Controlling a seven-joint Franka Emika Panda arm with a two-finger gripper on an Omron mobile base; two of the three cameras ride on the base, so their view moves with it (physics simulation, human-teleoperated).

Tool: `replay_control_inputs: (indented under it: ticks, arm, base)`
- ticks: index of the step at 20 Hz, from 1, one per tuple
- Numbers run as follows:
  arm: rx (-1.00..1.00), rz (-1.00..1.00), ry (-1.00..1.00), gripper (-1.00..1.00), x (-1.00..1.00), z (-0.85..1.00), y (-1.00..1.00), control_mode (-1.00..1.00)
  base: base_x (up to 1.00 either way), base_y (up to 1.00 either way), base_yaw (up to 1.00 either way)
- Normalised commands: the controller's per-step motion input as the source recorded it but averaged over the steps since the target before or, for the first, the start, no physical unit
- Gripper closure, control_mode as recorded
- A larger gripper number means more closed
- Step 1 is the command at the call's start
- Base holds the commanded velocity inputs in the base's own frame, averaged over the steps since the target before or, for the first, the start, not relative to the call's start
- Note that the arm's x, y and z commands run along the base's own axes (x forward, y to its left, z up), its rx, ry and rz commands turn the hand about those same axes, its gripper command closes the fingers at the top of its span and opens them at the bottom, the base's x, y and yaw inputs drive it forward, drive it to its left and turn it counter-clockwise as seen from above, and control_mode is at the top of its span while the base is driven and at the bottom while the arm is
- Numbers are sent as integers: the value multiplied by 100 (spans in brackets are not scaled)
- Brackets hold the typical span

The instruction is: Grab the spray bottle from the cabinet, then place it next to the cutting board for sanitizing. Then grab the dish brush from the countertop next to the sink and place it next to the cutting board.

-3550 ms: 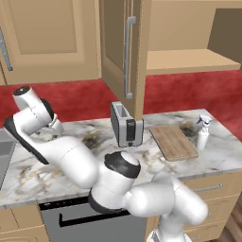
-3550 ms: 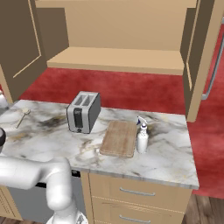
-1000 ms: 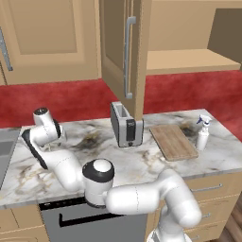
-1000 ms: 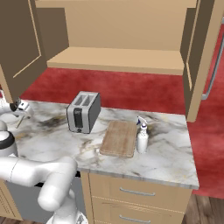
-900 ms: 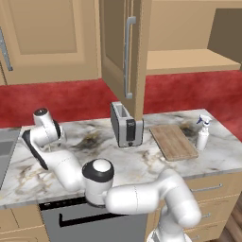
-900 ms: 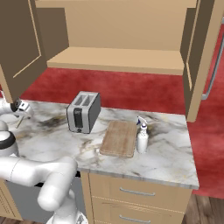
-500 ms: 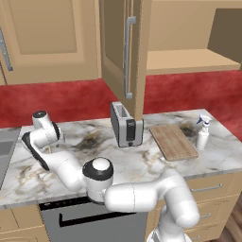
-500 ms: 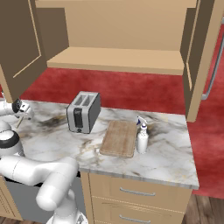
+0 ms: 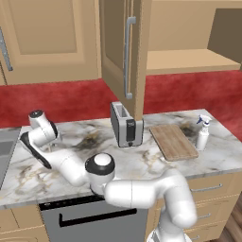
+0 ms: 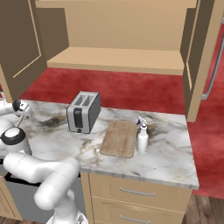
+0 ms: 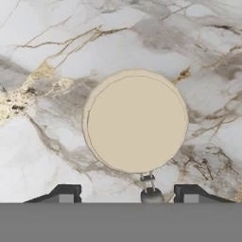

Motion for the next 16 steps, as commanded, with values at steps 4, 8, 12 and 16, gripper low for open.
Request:
replay_control_inputs:
  ticks: [4, 8, 12, 16]
  arm:
    - [0, 0, 0, 100, 9, -21, 14, -100]
    - [0, 0, 0, 100, 3, -16, 16, -100]
    - [0, 0, -4, 100, -14, -20, 0, -100]
    - [0, 0, -12, 100, -41, -9, -2, -100]
  base:
    - [0, 0, 0]
    - [0, 0, 0]
    - [0, 0, 0]
    - [0, 0, 0]
